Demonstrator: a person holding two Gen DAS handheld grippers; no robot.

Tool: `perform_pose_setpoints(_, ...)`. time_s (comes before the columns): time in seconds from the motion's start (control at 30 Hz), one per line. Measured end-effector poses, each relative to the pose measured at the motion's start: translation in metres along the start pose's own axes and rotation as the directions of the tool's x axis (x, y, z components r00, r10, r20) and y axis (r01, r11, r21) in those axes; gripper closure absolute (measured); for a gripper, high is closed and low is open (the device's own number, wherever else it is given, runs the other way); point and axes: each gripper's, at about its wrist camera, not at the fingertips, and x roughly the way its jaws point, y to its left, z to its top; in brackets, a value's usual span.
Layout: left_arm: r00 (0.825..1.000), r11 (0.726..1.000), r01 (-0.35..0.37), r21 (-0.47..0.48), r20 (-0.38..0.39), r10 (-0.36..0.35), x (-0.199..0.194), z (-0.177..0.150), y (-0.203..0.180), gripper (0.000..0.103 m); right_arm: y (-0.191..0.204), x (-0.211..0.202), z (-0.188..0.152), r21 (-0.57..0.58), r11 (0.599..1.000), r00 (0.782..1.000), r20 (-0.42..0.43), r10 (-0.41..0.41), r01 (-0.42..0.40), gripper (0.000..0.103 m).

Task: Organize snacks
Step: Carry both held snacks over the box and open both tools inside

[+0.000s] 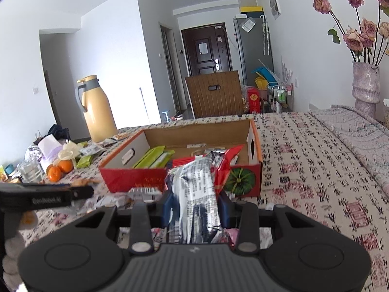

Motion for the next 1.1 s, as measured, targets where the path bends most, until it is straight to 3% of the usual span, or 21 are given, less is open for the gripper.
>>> perform_pose_setpoints(0.27, 0.996, 1.000, -0.023, 0.007, 0.084, 0.022, 0.008, 0.049, 0.002, 0.059, 0.002, 0.022, 0.027, 0.006, 1.000, 0.999, 0.031, -0.016, 0.016, 0.066)
perform_pose_setpoints(0.6, 0.994, 0.999, -0.041, -0.026, 0.104, 0.044, 0.042, 0.092, 0.005, 0.059, 0.003, 0.064, 0.057, 0.017, 1.000, 0.999, 0.034, -0.022, 0.021, 0.066)
perform_pose_setpoints(1.1, 0.998, 0.997, -0.058, -0.059, -0.034, 0.056, 0.133, 0.134, 0.014, 0.059, -0.009, 0.146, 0.098, 0.045, 0.998, 0.999, -0.013, -0.037, 0.038, 0.066)
